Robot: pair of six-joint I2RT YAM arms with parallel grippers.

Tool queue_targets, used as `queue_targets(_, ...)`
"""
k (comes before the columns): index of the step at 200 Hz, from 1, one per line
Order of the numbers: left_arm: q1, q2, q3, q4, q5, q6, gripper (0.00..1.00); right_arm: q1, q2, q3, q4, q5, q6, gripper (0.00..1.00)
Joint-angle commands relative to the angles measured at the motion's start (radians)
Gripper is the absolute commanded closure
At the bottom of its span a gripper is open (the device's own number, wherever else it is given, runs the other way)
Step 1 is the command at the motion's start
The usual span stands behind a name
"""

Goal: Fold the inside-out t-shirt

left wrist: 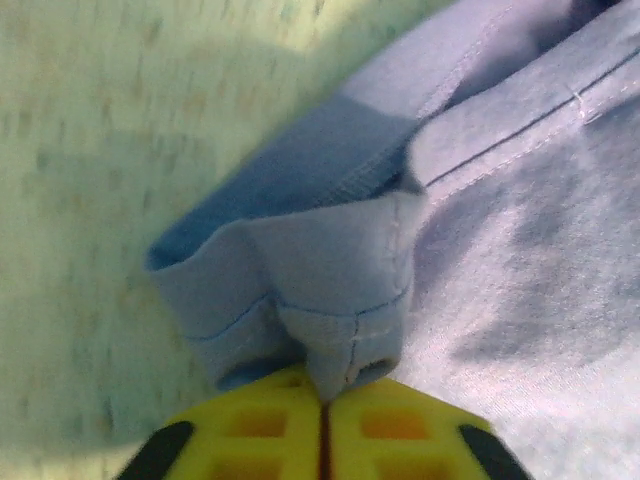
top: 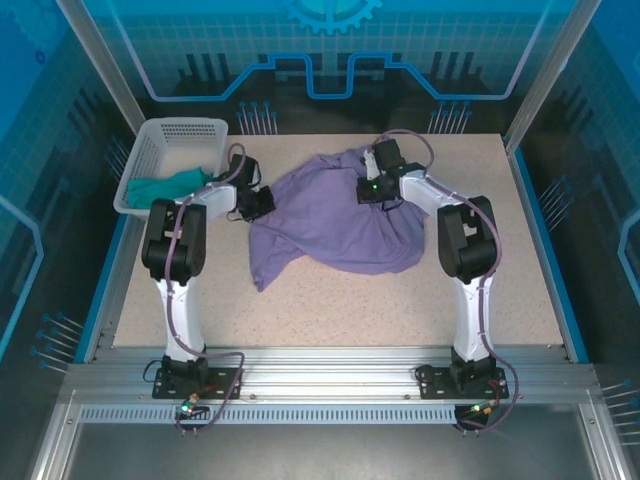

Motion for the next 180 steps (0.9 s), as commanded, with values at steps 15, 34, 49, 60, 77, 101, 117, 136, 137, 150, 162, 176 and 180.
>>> queue_targets(15, 0.007, -0.416, -0.484, 0.157, 0.063, -0.088, 0.96, 0.043, -0.316, -0.29, -0.04, -0.098, -0.07, 1.0)
queue_targets(34, 0.007, -0.574, -0.654, 0.15, -0.006, -0.106, 0.65, 0.113, -0.406, -0.468, -0.021, -0.135, -0.068, 0.98)
queue_targets(49, 0.004, -0.653, -0.692, 0.128, -0.075, -0.094, 0.5, 0.157, -0.425, -0.545, -0.036, -0.126, -0.064, 0.95)
queue_targets(60, -0.011, -0.672, -0.674, 0.122, -0.134, -0.066, 0.44, 0.173, -0.429, -0.577, -0.047, -0.108, -0.068, 0.93)
queue_targets(77, -0.063, -0.628, -0.576, 0.129, -0.158, -0.01, 0.38, 0.173, -0.427, -0.591, -0.048, -0.089, -0.077, 0.88)
queue_targets(101, -0.178, -0.446, -0.331, 0.086, -0.1, 0.064, 0.35, 0.166, -0.429, -0.555, -0.047, -0.093, -0.078, 0.74)
queue_targets(117, -0.233, -0.31, -0.179, 0.021, -0.1, 0.09, 0.34, 0.152, -0.44, -0.532, -0.03, -0.083, -0.064, 0.61)
queue_targets(136, -0.248, -0.202, -0.099, -0.01, -0.066, 0.07, 0.34, 0.117, -0.452, -0.506, 0.03, -0.079, -0.016, 0.48)
queue_targets(137, -0.249, -0.197, -0.097, -0.01, -0.064, 0.068, 0.34, 0.115, -0.452, -0.505, 0.033, -0.078, -0.013, 0.48)
queue_targets(150, -0.25, -0.163, -0.086, 0.002, -0.035, 0.049, 0.36, 0.105, -0.436, -0.472, 0.073, -0.046, 0.01, 0.39)
queue_targets(162, -0.25, -0.141, -0.081, 0.012, -0.016, 0.035, 0.4, 0.109, -0.392, -0.417, 0.081, -0.006, 0.009, 0.36)
queue_targets(176, -0.25, -0.123, -0.079, 0.013, 0.002, 0.026, 0.46, 0.118, -0.315, -0.329, 0.062, 0.044, -0.003, 0.33)
queue_targets(180, -0.248, -0.12, -0.079, 0.016, 0.003, 0.023, 0.48, 0.121, -0.293, -0.304, 0.053, 0.055, -0.006, 0.32)
